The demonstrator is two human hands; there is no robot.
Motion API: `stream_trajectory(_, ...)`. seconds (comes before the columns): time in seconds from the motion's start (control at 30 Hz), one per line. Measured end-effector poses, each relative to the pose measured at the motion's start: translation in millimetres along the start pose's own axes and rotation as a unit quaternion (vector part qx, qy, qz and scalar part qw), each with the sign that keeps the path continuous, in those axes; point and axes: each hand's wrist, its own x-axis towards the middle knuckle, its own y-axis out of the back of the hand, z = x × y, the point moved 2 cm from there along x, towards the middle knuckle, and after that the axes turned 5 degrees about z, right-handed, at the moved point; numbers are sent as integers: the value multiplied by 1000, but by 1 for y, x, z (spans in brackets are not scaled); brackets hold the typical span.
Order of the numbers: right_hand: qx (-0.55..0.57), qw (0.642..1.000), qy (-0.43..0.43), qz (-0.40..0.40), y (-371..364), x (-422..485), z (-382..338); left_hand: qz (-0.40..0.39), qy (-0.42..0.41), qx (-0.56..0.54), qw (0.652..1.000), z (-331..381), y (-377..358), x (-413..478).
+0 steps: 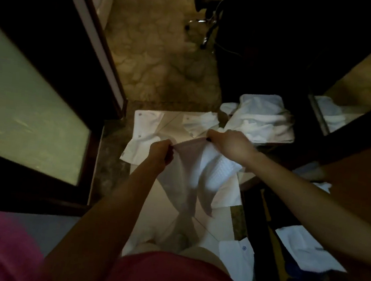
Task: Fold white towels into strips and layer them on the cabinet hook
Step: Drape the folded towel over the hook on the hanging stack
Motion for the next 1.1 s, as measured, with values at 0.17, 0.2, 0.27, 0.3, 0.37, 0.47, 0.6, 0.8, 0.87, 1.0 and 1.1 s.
stream_trajectory(0.17,107,982,-148,-44,25,-43,37,-111,-43,79,990,25,-30,-17)
stream_trajectory(0.2,111,975,-182,-57,24,-53,43,-128,-60,96,985,30,-35,-24)
stream_trajectory(0.27,111,961,-245,-65,24,-74,51,-186,-88,121,971,32,-46,-28)
stream_trajectory(0.3,110,956,-267,-53,25,-85,52,-213,-105,137,962,32,-52,-30)
stream_trajectory(0.37,113,948,-297,-13,27,-108,51,-278,-123,132,944,37,-59,-45)
stream_trajectory(0.47,121,941,-313,37,35,-140,38,-409,-134,121,895,54,-74,-54)
stream_trajectory(0.6,146,928,-314,136,56,-165,13,-492,-69,172,851,66,-82,-77)
stream_trajectory(0.8,126,935,-256,212,96,-154,-20,-537,-123,254,795,84,-105,-117)
stream_trajectory(0.87,118,939,-247,207,105,-150,-23,-558,-141,298,762,86,-111,-128)
stream_trajectory(1.0,142,944,-255,155,113,-153,-24,-569,-175,384,706,88,-120,-142)
stream_trajectory(1.1,273,918,-266,108,108,-168,-29,-614,-186,471,606,87,-127,-153)
